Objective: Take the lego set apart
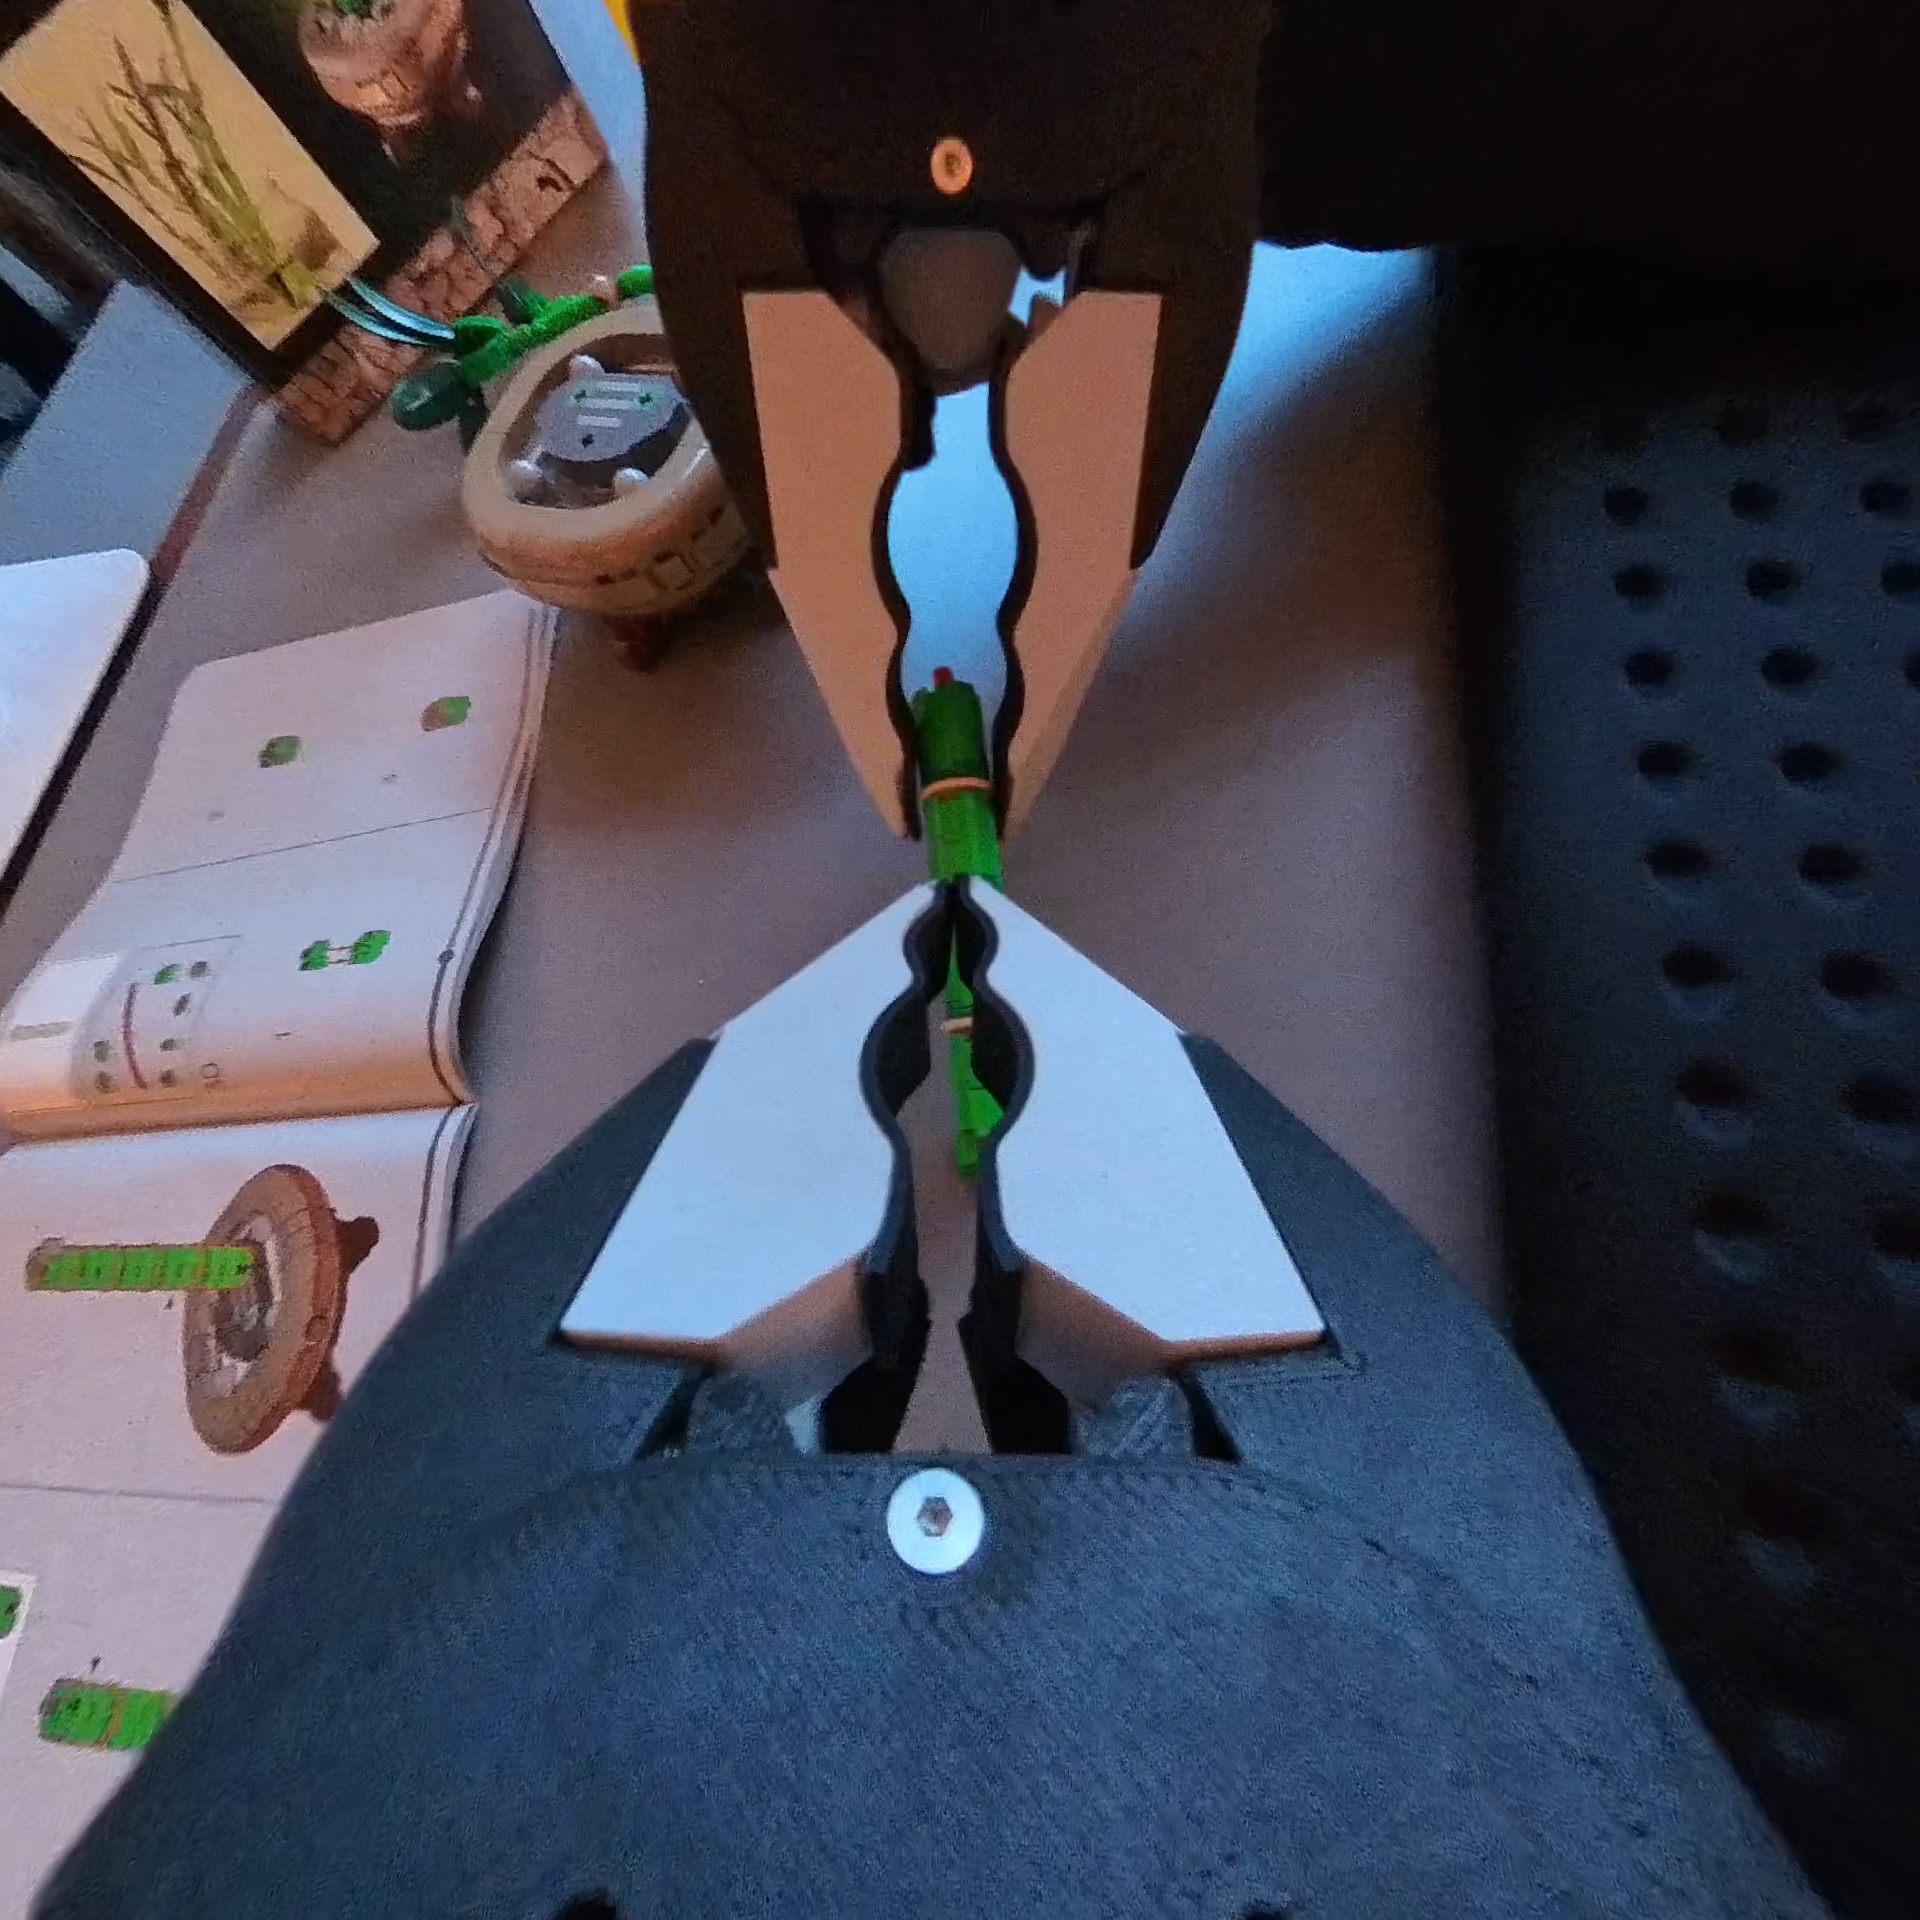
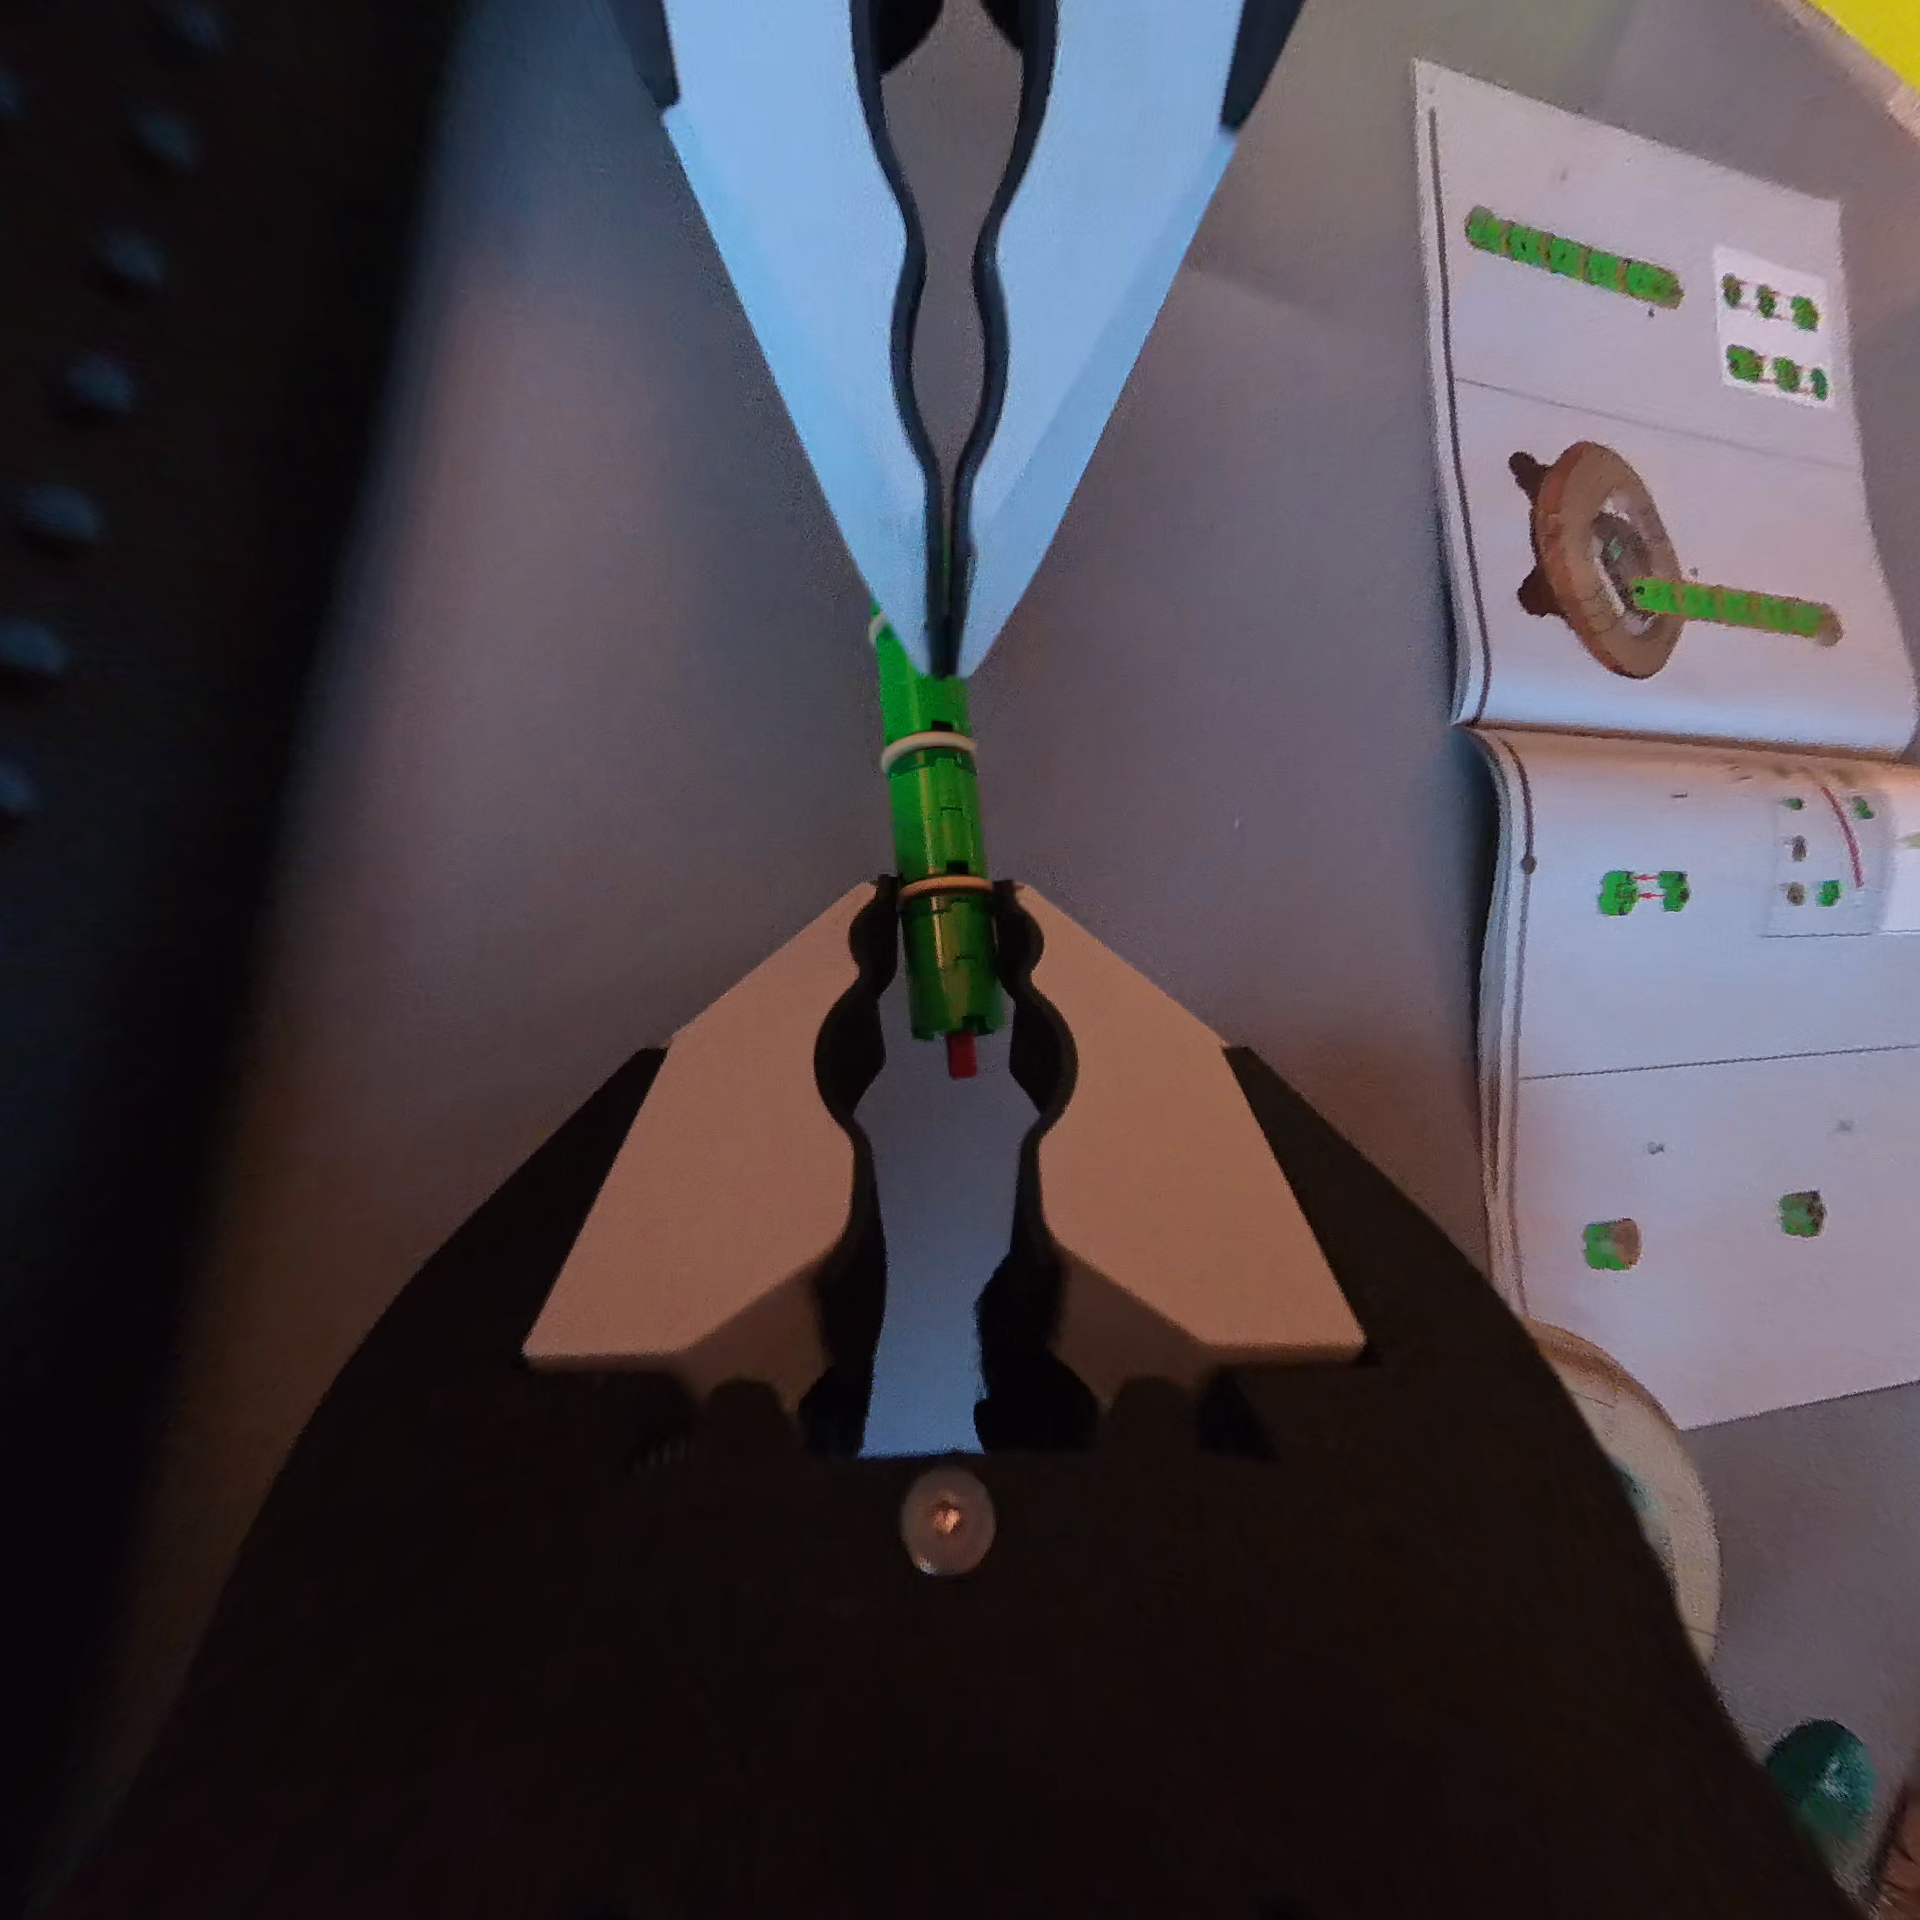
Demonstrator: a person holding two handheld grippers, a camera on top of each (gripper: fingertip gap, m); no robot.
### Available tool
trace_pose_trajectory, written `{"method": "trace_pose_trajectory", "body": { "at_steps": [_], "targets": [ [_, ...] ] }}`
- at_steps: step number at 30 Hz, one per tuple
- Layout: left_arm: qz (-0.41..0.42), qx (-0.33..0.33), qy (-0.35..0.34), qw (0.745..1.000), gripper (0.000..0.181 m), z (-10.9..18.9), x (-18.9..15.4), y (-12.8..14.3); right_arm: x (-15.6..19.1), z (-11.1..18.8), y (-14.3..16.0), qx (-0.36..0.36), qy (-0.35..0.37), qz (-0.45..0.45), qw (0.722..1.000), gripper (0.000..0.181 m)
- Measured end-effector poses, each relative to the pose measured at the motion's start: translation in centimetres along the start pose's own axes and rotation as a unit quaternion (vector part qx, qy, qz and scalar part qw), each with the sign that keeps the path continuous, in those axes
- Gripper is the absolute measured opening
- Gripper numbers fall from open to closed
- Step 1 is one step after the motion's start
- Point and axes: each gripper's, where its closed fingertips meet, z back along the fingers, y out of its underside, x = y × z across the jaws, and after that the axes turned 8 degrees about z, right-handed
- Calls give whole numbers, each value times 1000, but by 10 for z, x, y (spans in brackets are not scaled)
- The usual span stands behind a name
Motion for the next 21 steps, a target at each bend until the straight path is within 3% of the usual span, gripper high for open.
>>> {"method": "trace_pose_trajectory", "body": {
  "at_steps": [2,4,7,10,12,13,17,19,21],
  "targets": [
    [3,-18,-35,999,0,5,11,-4,-4,2,-4,-16,4,-11,1000,17],
    [28,-51,-72,996,24,13,26,-11,-14,10,-10,-34,32,-16,999,16],
    [126,-96,-76,984,40,26,46,-19,-32,24,-19,-60,91,-7,994,16],
    [275,-144,-74,948,43,37,72,-17,-59,44,-24,-72,186,-4,980,16],
    [396,-181,-80,896,56,43,95,-6,-76,59,-28,-80,250,-1,965,16],
    [447,-213,-57,867,68,45,100,-5,-82,65,-31,-88,274,-4,958,16],
    [536,-329,192,753,71,51,78,-42,-91,69,-50,-126,309,-17,943,16],
    [535,-327,254,737,63,44,62,-55,-88,59,-62,-138,303,-18,943,15],
    [518,-333,269,740,42,42,52,-66,-84,48,-70,-135,293,-13,946,16]
  ]
}}
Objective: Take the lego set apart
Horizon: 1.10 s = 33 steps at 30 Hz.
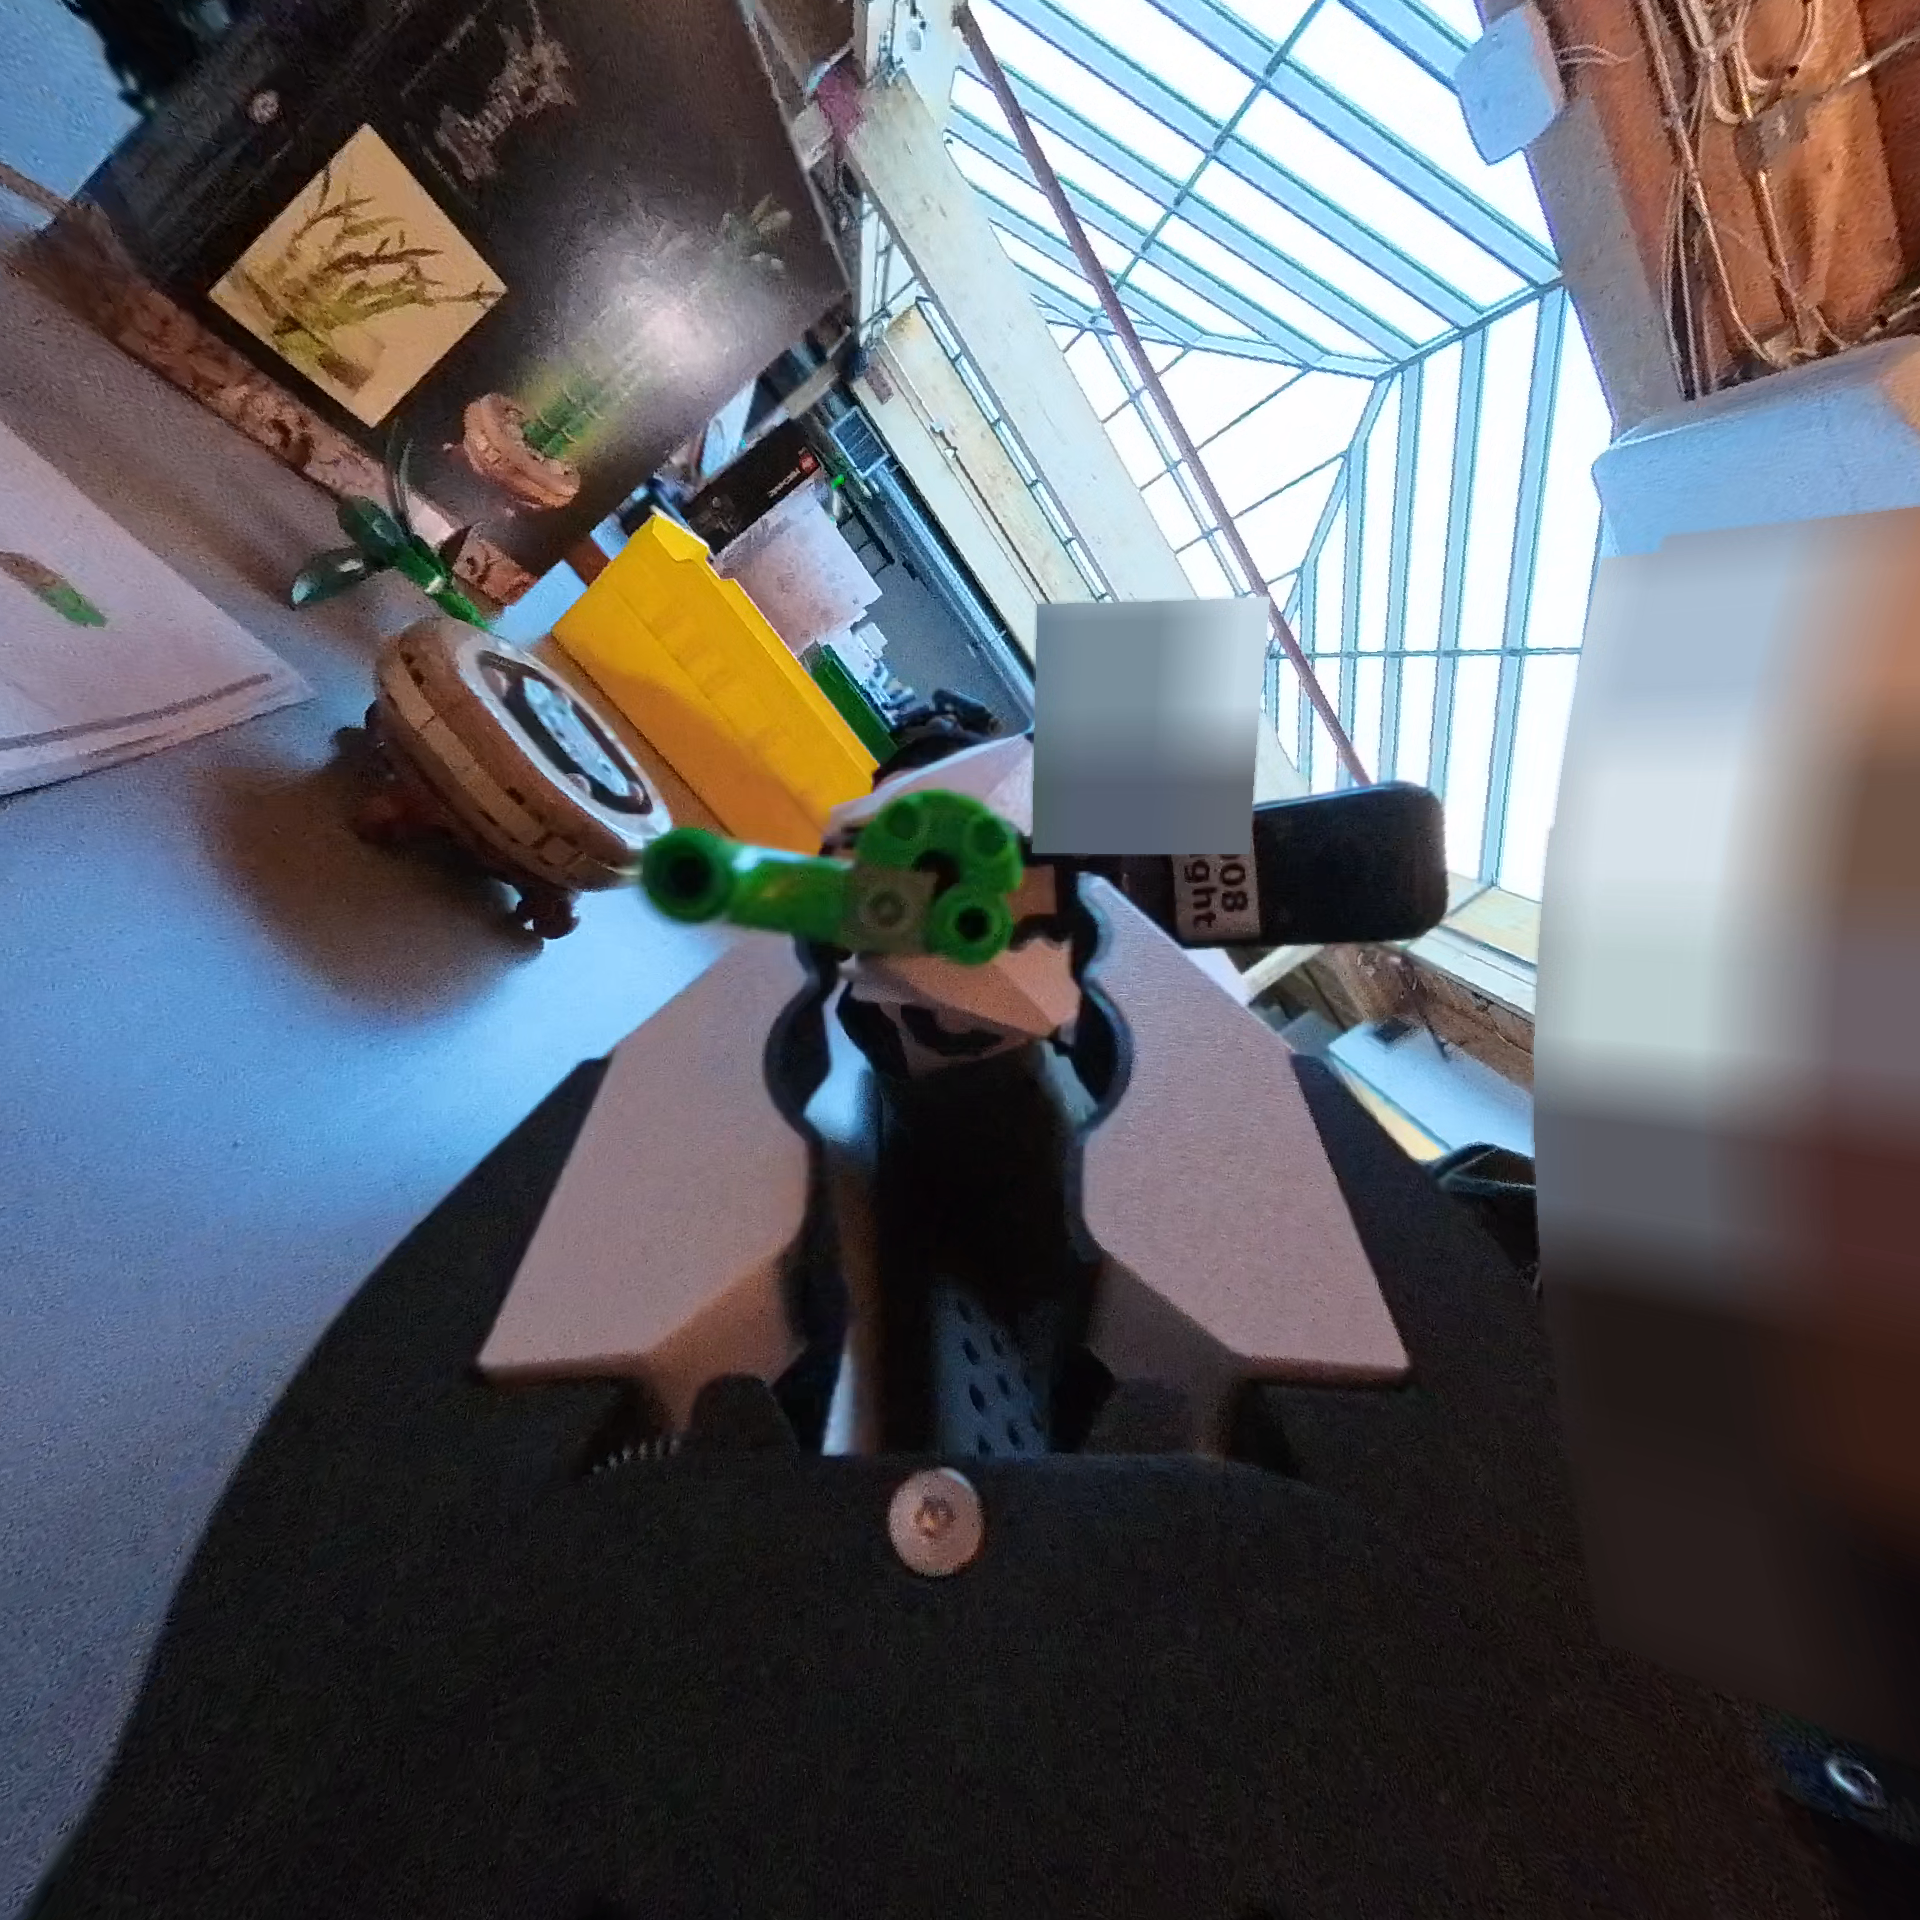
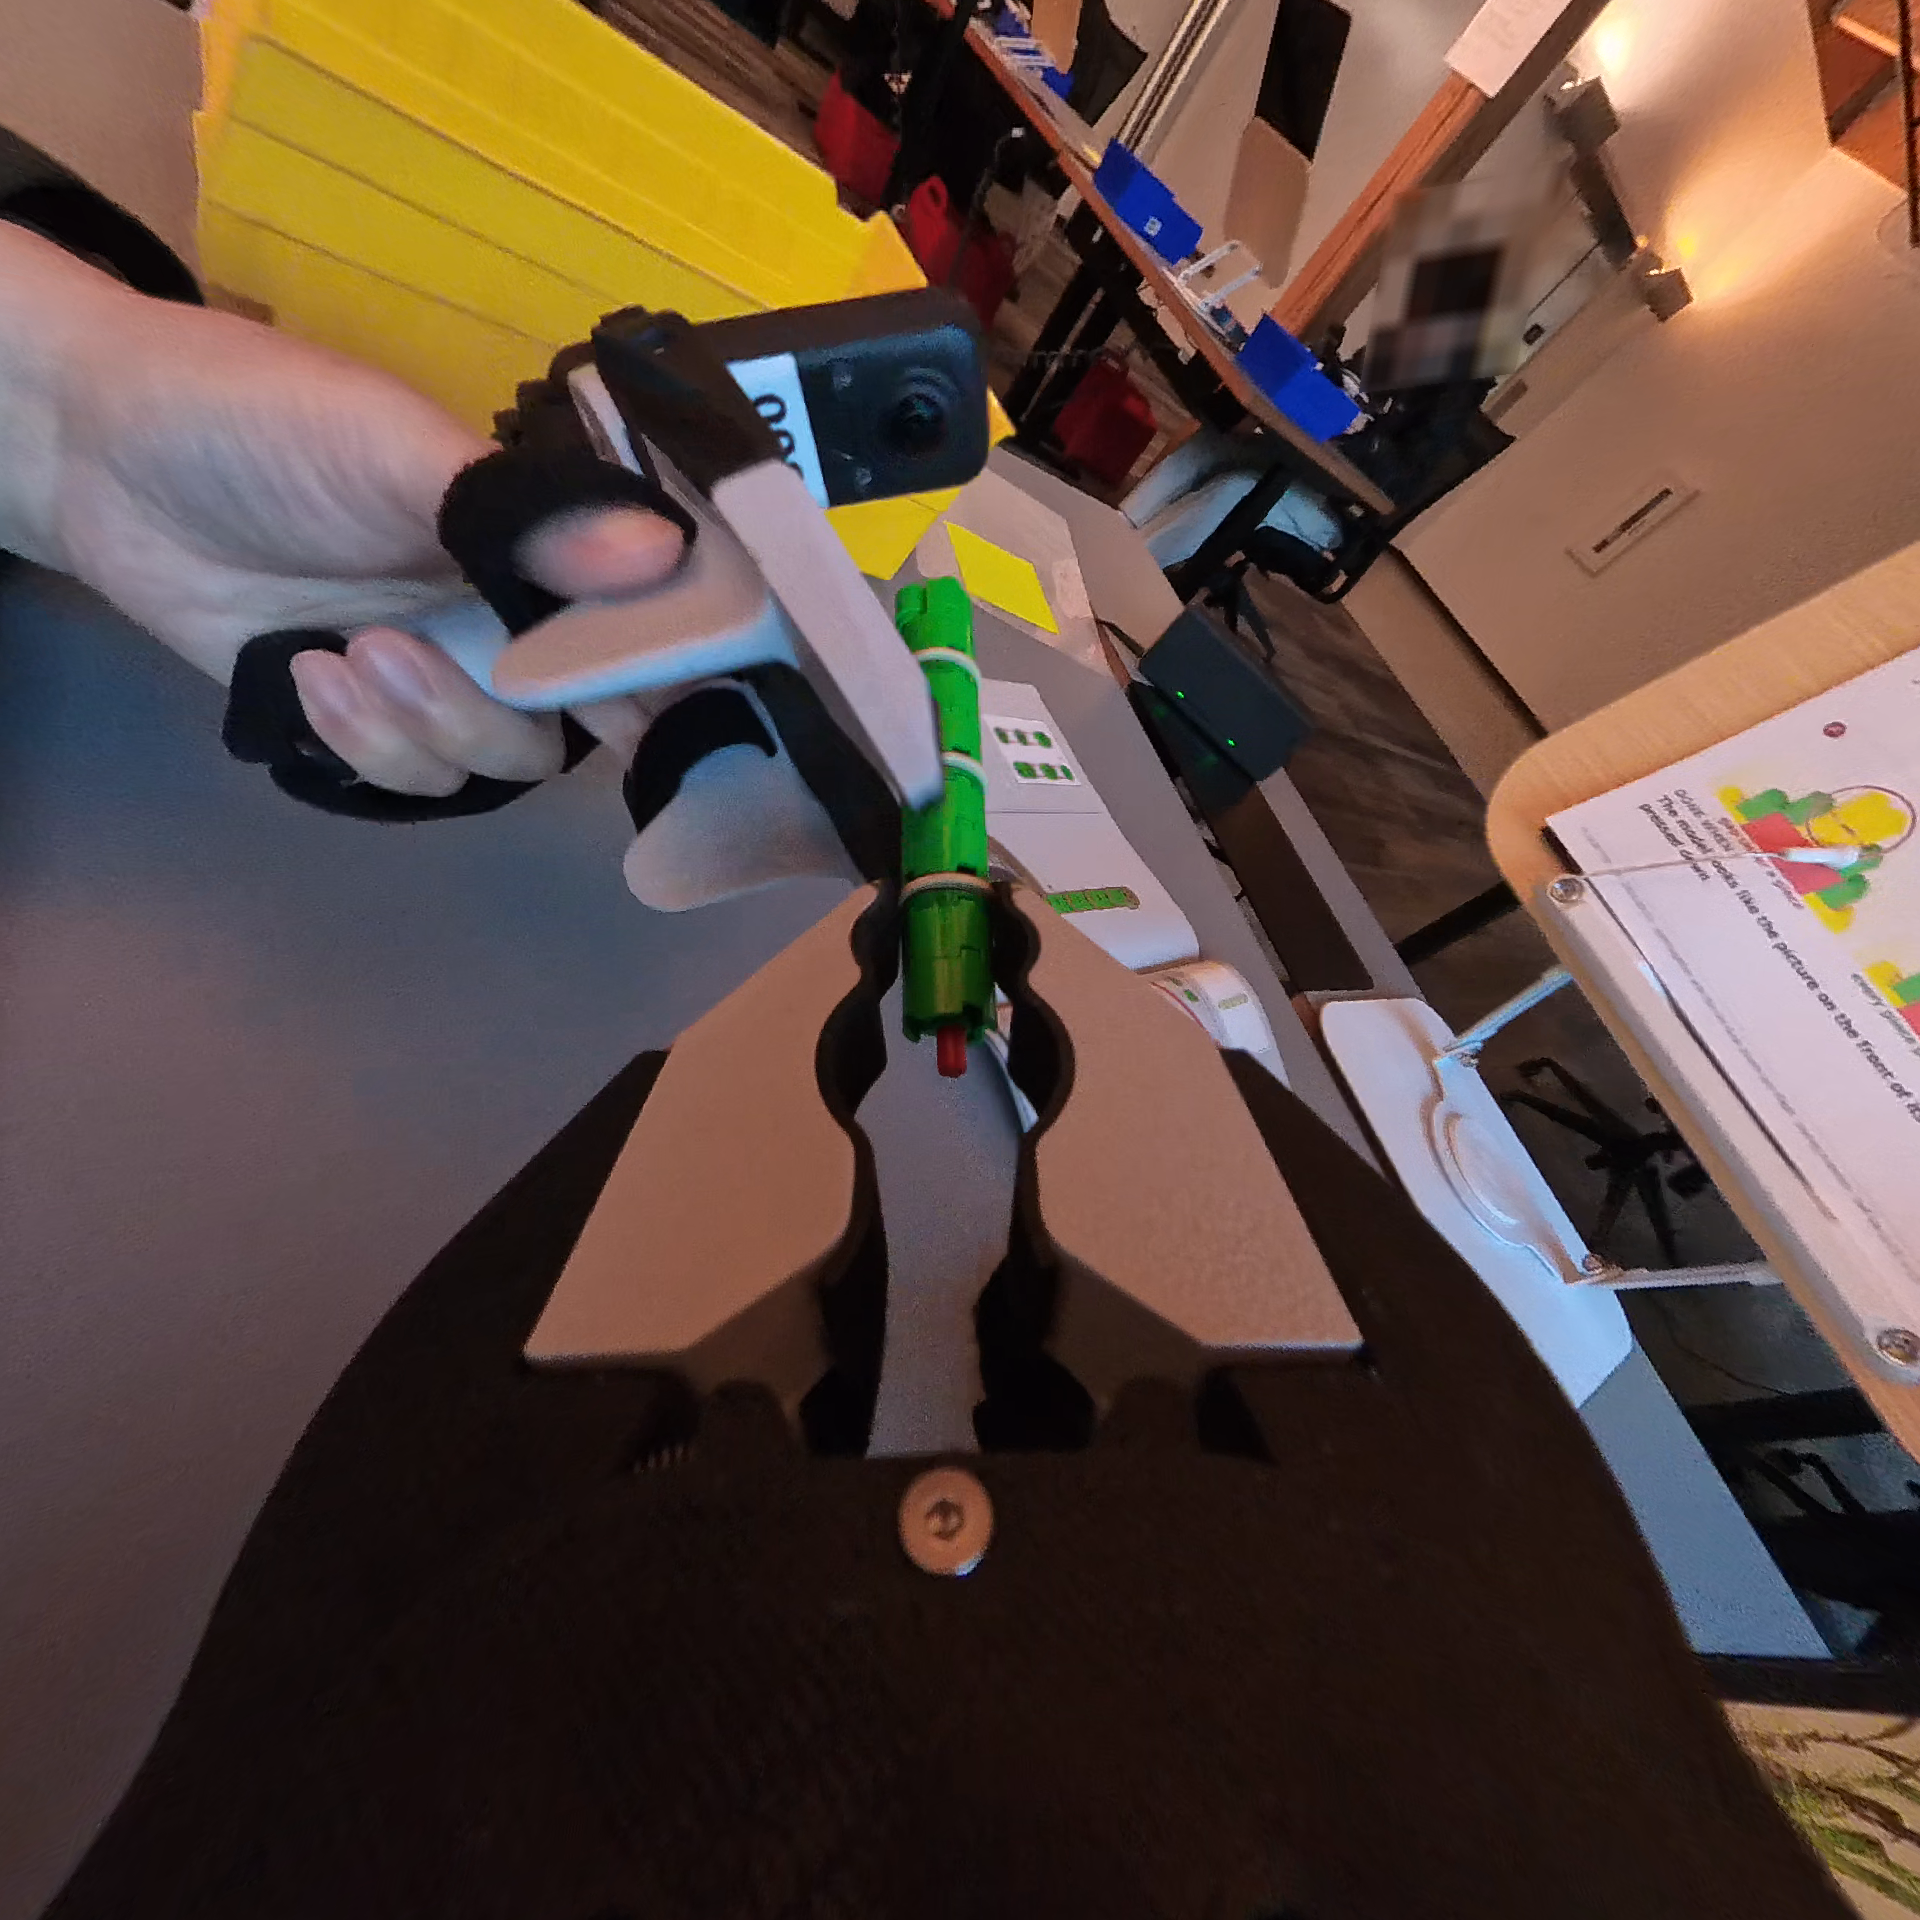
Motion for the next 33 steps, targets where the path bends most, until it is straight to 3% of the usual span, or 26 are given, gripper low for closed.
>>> {"method": "trace_pose_trajectory", "body": {
  "at_steps": [2,4,11,25,33],
  "targets": [
    [-28,-30,-29,999,19,1,5,-4,5,-5,-3,1,1,12,1000,15],
    [-43,-29,-43,998,16,4,9,-4,8,-8,0,9,-5,13,1000,18],
    [-67,-24,-123,990,16,14,29,-6,12,-12,13,42,-14,17,999,18],
    [-19,-31,-99,994,15,15,30,-7,13,-13,17,63,-23,-2,998,15],
    [-53,-20,-117,992,15,16,28,-6,14,-12,17,73,-31,-7,997,15]
  ]
}}
